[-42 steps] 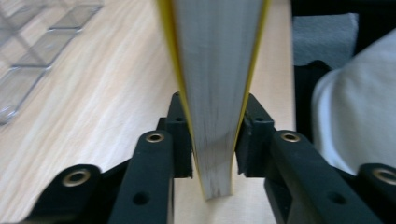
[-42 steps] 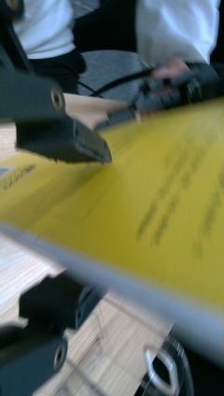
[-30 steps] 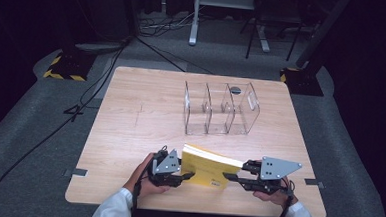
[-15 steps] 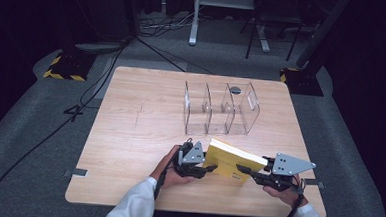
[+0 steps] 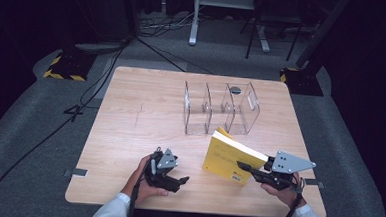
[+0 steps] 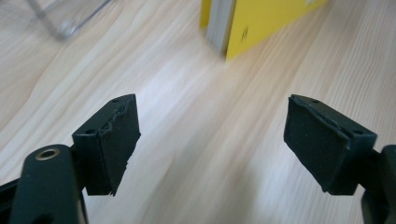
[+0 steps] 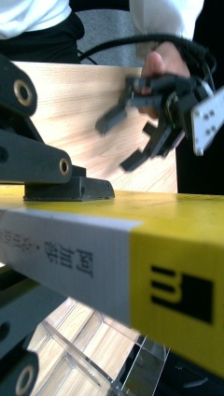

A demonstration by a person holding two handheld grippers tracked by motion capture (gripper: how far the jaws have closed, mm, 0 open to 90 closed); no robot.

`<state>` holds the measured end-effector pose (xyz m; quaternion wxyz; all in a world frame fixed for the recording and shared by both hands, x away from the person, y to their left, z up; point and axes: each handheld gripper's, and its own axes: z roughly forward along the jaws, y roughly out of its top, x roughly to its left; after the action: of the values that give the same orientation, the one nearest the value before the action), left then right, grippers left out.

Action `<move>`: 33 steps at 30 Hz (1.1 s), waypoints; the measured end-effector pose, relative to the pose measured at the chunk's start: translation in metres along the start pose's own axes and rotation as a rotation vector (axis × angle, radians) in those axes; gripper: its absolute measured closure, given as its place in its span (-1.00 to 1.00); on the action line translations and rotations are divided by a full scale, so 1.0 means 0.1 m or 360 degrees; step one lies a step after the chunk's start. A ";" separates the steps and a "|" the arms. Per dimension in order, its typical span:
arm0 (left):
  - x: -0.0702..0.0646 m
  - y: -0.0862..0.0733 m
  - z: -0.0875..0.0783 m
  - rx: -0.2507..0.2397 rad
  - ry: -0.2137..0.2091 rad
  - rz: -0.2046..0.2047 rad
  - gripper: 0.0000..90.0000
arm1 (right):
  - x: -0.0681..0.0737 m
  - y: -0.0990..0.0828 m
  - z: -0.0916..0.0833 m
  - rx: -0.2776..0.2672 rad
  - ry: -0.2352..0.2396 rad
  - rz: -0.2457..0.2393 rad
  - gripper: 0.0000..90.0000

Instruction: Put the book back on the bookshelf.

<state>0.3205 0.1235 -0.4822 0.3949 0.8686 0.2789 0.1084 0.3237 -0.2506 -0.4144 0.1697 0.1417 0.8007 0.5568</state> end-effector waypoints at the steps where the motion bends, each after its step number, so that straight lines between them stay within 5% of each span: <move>1: 0.02 -0.05 -0.03 0.0002 0.0005 -0.0037 -0.51 | 0.00 -0.01 0.00 -0.0012 0.0004 0.0014 0.67; 5: 0.11 -0.17 -0.05 0.0081 0.0076 -0.0077 -0.53 | -0.01 -0.02 0.02 -0.0037 0.0071 0.0021 0.66; 8: 0.20 -0.23 -0.04 0.0100 0.0083 -0.0119 -0.59 | 0.02 0.00 0.04 -0.0036 0.0055 0.0010 0.67; 11: 0.20 -0.26 -0.01 0.0145 0.0167 -0.0088 -0.64 | 0.03 0.01 0.04 -0.0041 0.0024 -0.0006 0.68; 16: 0.22 -0.29 -0.01 0.0124 0.0129 -0.0086 -0.65 | 0.03 0.01 -0.02 -0.0090 -0.0037 -0.0039 0.69; 22: 0.23 -0.29 0.00 0.0126 0.0123 -0.0084 -0.66 | -0.04 0.03 -0.16 -0.0126 -0.0173 -0.0030 0.69; 33: 0.23 -0.28 0.01 0.0127 0.0143 -0.0095 -0.66 | -0.33 0.06 -0.64 -0.0226 -0.0624 0.0027 0.69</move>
<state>0.3290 0.1509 -0.5043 0.3501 0.8692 0.3262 0.1244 0.3265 -0.3164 -0.3846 0.3269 0.2418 0.7098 0.5752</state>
